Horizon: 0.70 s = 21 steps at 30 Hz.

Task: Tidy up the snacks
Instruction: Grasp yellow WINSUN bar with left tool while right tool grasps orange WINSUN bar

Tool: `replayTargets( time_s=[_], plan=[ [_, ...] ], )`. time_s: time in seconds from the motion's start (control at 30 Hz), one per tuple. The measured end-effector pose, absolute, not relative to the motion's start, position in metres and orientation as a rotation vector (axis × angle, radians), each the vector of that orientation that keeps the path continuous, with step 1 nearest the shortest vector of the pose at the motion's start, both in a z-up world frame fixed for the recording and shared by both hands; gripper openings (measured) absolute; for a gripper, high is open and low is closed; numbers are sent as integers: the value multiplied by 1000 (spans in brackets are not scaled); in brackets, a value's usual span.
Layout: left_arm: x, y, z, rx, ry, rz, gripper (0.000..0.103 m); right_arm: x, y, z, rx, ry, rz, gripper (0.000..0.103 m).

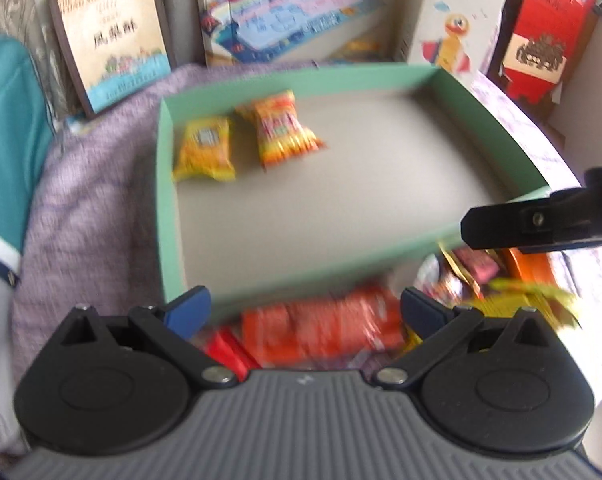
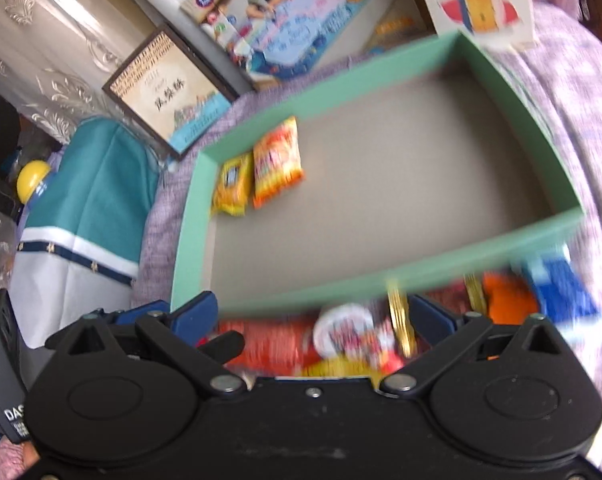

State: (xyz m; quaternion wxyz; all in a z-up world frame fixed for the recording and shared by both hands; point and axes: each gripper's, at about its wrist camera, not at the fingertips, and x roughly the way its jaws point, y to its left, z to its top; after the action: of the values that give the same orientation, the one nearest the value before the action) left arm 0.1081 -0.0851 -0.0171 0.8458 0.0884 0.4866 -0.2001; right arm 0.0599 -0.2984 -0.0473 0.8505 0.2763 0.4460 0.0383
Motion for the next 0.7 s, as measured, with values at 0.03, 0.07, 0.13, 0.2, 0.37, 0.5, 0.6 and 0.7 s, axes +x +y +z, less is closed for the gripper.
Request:
replayTargets(
  time_s=[0.03, 0.07, 0.13, 0.2, 0.37, 0.5, 0.6, 0.7],
  plan=[
    [104, -86, -19, 180, 1040, -429, 103, 52, -301, -49, 595, 933, 78, 103],
    [100, -88, -19, 179, 1049, -433, 103, 45, -305, -49, 601, 922, 68, 103],
    [95, -96, -17, 182, 1046, -431, 103, 34, -316, -49, 591, 894, 35, 103],
    [91, -106, -15, 188, 1034, -433, 103, 24, -328, -48, 589, 875, 0, 100],
    [80, -142, -17, 261, 1010, -459, 103, 10, -354, -64, 664, 885, -50, 71],
    [66, -155, -26, 323, 999, -467, 103, -1, -356, -79, 671, 919, -43, 51],
    [58, -150, -29, 335, 1007, -482, 103, -14, -353, -89, 687, 938, -9, 38],
    [51, -138, -36, 329, 1039, -492, 103, -26, -351, -98, 708, 948, -2, 36]
  ],
)
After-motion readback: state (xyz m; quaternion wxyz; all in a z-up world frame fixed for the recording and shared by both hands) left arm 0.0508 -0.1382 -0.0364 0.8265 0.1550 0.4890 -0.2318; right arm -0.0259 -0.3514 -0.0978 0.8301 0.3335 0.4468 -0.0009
